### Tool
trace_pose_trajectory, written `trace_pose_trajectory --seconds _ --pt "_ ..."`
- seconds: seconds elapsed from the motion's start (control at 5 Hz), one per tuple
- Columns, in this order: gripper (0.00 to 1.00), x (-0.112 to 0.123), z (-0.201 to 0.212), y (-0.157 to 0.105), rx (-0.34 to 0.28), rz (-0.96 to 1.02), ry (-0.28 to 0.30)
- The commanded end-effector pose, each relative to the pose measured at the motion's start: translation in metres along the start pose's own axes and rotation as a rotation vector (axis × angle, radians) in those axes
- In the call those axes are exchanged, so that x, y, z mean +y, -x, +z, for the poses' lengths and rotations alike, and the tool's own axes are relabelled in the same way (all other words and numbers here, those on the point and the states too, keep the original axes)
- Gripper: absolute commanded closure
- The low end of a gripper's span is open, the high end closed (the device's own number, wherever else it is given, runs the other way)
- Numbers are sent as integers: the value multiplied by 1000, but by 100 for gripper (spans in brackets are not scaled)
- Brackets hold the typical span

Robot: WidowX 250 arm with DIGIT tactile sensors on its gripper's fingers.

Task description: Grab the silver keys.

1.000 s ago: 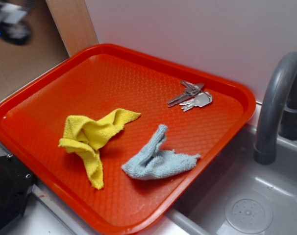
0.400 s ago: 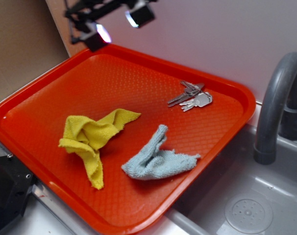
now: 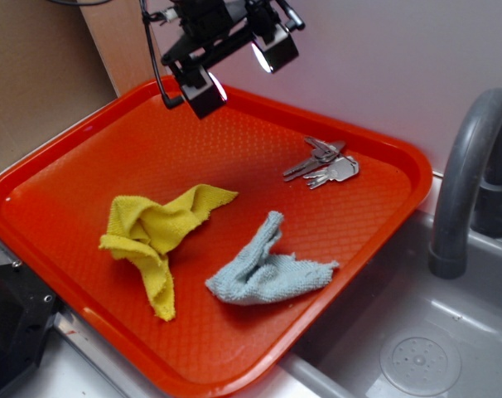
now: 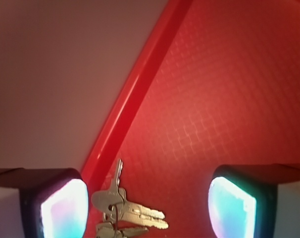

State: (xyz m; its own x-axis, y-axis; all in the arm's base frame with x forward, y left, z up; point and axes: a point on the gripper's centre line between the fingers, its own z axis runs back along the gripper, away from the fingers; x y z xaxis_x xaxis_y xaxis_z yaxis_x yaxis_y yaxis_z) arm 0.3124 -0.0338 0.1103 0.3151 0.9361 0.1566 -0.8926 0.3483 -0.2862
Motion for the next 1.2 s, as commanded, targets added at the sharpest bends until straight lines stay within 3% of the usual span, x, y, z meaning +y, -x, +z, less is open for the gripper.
trace_pose_trajectory --seconds 0.0,0.6,0.8,1.0 --pt "0 1 -1 8 56 -7 52" --pt "0 -25 -44 50 113 -33 32" --pt "100 -24 -48 56 152 -31 9" --pt "100 -29 -47 52 160 -62 11"
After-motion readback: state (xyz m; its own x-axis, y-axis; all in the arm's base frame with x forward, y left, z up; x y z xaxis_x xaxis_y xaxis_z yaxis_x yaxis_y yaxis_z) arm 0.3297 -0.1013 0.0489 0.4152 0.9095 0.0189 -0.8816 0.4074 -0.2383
